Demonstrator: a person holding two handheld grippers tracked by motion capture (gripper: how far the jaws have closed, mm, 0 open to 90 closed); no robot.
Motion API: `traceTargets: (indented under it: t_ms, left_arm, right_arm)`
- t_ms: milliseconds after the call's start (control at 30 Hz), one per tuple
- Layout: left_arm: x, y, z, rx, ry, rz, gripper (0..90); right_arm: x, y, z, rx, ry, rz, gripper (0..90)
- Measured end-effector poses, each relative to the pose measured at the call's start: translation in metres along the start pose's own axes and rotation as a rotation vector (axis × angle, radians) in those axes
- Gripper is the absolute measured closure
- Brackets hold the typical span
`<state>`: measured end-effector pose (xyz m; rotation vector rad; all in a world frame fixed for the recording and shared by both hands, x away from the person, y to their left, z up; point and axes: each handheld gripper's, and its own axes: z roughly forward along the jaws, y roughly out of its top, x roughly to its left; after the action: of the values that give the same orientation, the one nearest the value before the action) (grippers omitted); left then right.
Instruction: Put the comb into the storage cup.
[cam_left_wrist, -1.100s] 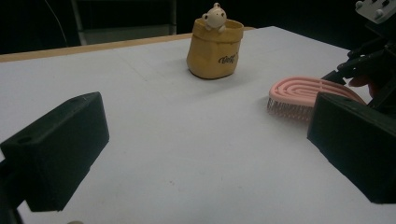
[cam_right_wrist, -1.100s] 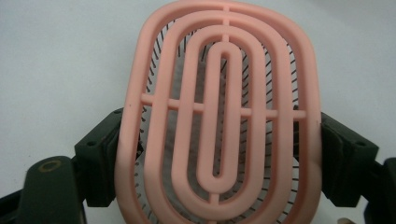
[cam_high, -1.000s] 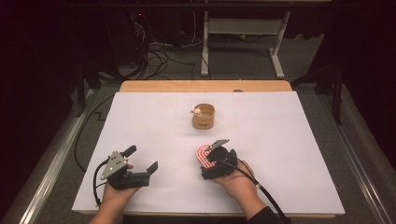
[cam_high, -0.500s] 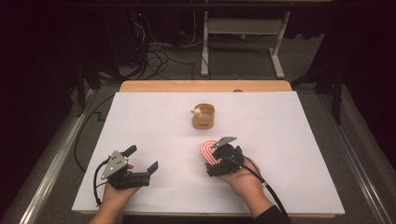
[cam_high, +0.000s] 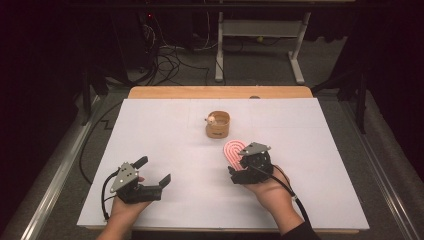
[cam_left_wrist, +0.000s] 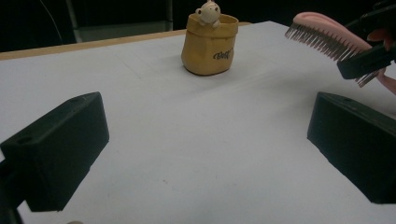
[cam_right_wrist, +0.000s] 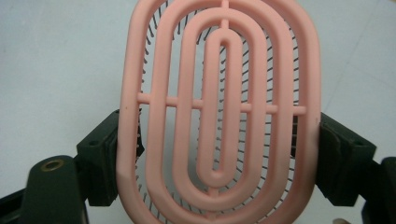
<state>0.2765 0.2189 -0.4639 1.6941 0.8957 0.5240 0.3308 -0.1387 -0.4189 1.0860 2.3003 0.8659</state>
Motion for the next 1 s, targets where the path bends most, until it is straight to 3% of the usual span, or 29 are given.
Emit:
traceTargets:
  t_ms: [267,467,700,1000]
  left_arm:
    - [-0.002,0.000,0.002,0.008,-0.010,0.012,0.0]
    - [-0.003,0.000,0.003,0.012,-0.012,0.017,0.0]
    - [-0.004,0.000,0.004,0.015,-0.014,0.015,0.0]
    - [-0.007,-0.001,0.006,0.027,-0.006,0.021,0.0]
  right_arm:
    - [-0.013,-0.007,-0.017,-0.111,-0.037,0.018,19.8]
    - [-0.018,-0.011,-0.020,-0.171,-0.054,0.017,19.9]
    - [-0.024,-0.013,-0.024,-0.271,-0.056,0.051,19.8]
    - [-0.033,-0.017,-0.031,-0.406,-0.075,0.061,19.9]
